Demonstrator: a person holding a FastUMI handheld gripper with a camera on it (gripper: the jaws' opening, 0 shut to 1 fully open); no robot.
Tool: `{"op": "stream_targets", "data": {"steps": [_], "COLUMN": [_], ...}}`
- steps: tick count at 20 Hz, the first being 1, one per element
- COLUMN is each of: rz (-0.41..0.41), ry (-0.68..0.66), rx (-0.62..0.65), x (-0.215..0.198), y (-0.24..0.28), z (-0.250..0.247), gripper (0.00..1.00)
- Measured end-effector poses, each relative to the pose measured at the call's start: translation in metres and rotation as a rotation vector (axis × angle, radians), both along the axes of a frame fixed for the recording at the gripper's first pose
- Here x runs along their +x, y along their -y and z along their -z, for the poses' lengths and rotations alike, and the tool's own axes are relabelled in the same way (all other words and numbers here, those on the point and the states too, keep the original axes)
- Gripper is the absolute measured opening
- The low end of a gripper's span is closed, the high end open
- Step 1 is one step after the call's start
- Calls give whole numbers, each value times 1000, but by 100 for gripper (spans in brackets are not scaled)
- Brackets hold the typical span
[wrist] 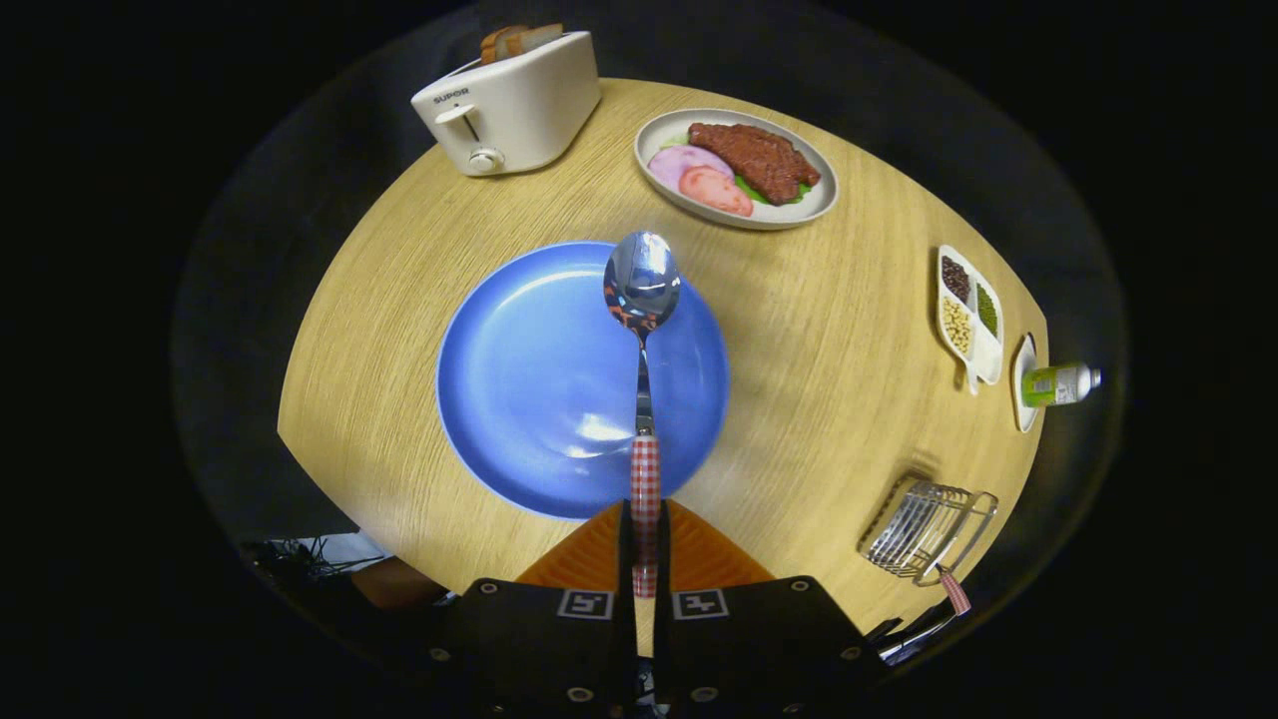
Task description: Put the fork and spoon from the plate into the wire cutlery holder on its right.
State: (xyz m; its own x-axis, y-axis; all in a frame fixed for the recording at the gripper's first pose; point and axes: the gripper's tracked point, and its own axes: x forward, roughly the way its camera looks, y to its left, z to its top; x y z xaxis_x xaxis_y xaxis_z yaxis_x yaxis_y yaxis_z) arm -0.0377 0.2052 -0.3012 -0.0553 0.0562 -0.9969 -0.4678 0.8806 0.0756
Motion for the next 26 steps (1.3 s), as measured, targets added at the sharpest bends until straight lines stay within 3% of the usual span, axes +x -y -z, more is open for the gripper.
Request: {"op": "stream_targets", "data": {"steps": [4,9,15,26], "rz": [72,100,94,-37], "ry": [58,88,-16,-225], "rx": [-6,-88,-198,-319], "x": [14,17,2,-10], "y": [48,125,205,275], "z": [-34,-62,-66,-57], "gripper": [6,6,6,5]}}
